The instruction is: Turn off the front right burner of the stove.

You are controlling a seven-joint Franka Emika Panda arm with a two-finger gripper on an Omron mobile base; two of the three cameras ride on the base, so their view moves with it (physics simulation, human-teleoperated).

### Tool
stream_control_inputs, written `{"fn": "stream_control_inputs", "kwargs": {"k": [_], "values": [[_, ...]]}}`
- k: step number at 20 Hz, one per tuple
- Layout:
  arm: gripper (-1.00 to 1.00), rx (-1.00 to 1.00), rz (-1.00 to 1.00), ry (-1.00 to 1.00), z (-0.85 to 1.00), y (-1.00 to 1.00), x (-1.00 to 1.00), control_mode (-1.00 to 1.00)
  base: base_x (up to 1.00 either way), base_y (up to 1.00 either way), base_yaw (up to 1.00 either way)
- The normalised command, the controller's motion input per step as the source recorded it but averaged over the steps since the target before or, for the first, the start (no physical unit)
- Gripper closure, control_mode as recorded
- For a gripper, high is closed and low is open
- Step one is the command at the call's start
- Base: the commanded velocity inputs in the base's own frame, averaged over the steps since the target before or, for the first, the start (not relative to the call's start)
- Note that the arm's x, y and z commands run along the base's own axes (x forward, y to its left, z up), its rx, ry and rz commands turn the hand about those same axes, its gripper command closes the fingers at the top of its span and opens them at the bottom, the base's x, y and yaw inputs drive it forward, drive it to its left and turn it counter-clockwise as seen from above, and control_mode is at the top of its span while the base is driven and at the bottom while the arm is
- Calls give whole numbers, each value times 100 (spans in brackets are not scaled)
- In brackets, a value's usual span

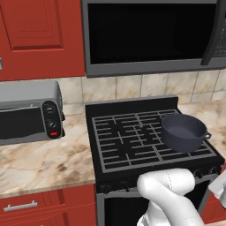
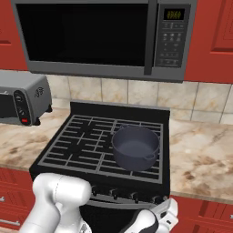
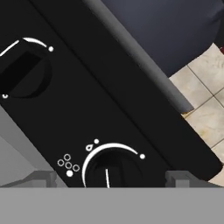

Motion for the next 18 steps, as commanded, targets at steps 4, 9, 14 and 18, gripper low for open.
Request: {"fn": "stream_control_inputs", "kwargs": {"k": [4,9,14,18], "values": [[-100,0,0,0,-20,0,6,-100,0,0,0],[100,0,-1,0,-13,0,0,-100,0,0,0],[100,0,-2,0,-7,0,2,-100,0,0,0],[100,5,-2,0,0,0,29,-100,0,0,0]]}}
